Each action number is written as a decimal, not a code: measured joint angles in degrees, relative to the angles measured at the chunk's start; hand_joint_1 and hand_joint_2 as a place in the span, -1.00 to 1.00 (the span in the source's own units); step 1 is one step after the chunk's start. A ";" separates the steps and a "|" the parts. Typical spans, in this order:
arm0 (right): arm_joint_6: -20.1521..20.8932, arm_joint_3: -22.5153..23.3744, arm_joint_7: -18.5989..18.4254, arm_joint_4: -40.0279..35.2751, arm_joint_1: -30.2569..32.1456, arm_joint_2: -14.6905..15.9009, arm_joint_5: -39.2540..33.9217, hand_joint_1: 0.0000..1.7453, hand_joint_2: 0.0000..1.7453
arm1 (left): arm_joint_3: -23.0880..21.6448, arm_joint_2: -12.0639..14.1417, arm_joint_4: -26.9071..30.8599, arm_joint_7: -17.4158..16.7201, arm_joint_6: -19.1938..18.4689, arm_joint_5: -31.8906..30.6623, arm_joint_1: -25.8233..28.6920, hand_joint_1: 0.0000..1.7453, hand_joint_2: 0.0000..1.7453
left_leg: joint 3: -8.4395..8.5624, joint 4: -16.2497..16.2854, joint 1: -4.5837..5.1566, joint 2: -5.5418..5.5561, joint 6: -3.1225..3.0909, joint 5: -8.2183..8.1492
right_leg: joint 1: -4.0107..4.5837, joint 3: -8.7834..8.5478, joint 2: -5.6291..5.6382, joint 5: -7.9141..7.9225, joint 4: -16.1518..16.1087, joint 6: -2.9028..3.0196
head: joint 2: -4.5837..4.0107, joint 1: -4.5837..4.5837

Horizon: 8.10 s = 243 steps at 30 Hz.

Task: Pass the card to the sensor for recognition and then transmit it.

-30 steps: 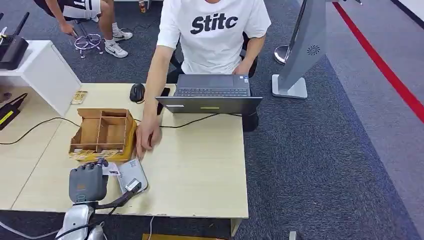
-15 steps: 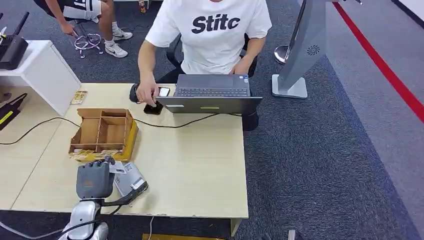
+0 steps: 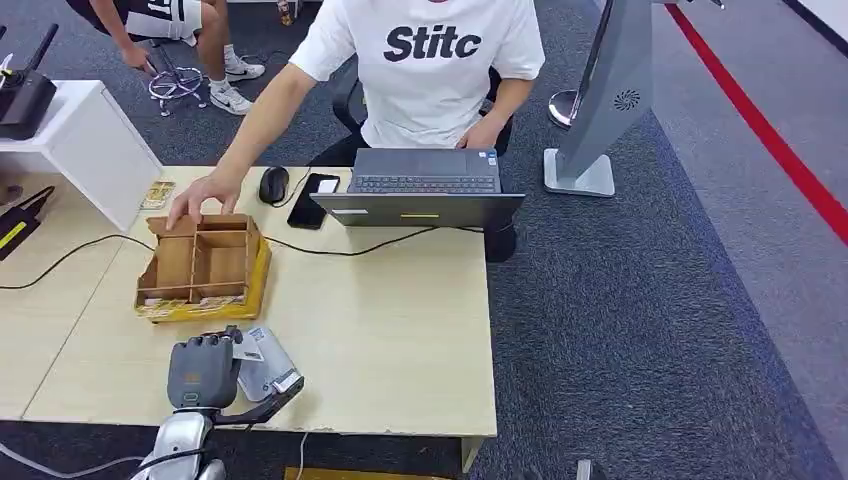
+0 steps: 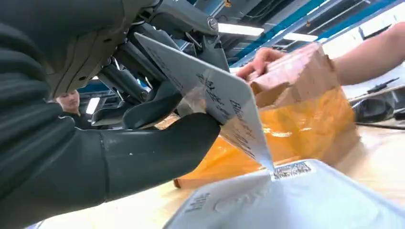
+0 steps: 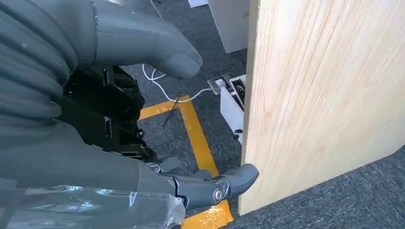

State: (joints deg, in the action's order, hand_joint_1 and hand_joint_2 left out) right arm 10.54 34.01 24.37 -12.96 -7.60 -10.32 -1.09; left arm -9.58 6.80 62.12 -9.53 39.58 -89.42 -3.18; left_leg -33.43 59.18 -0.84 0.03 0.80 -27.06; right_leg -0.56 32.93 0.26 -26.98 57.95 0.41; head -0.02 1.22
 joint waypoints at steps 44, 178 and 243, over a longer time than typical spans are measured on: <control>0.26 -0.04 -1.51 0.00 -1.17 -0.92 3.67 -1.00 1.00 | -15.56 10.32 -2.58 -10.38 0.04 0.00 -16.22 1.00 1.00 | -0.03 0.00 -0.02 0.01 0.08 0.12 | 0.02 0.04 0.00 0.10 0.03 0.08 | 0.00 -0.02; 2.89 7.32 0.72 0.00 0.40 -0.42 7.98 -1.00 1.00 | 4.57 6.62 -1.92 6.49 0.13 0.00 -2.65 -1.00 1.00 | -0.27 -0.01 -0.05 -0.06 0.11 0.18 | 0.03 0.30 0.09 0.21 0.02 0.03 | 0.00 -0.04; 3.37 8.76 0.52 0.00 0.23 -0.33 8.92 -1.00 1.00 | 9.09 8.35 -3.06 4.66 0.13 0.00 -4.06 1.00 1.00 | -0.27 -0.01 -0.07 -0.06 0.12 0.19 | 0.05 0.32 0.10 0.21 0.03 0.03 | 0.00 -0.04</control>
State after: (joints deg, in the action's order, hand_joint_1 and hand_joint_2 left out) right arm 13.90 42.77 24.89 -12.96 -7.36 -10.64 7.83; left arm -0.48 15.15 59.06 -4.88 39.71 -89.42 -7.24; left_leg -33.70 59.17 -0.91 -0.03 0.92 -26.88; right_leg -0.51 33.24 0.36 -26.77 57.98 0.44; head -0.02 1.18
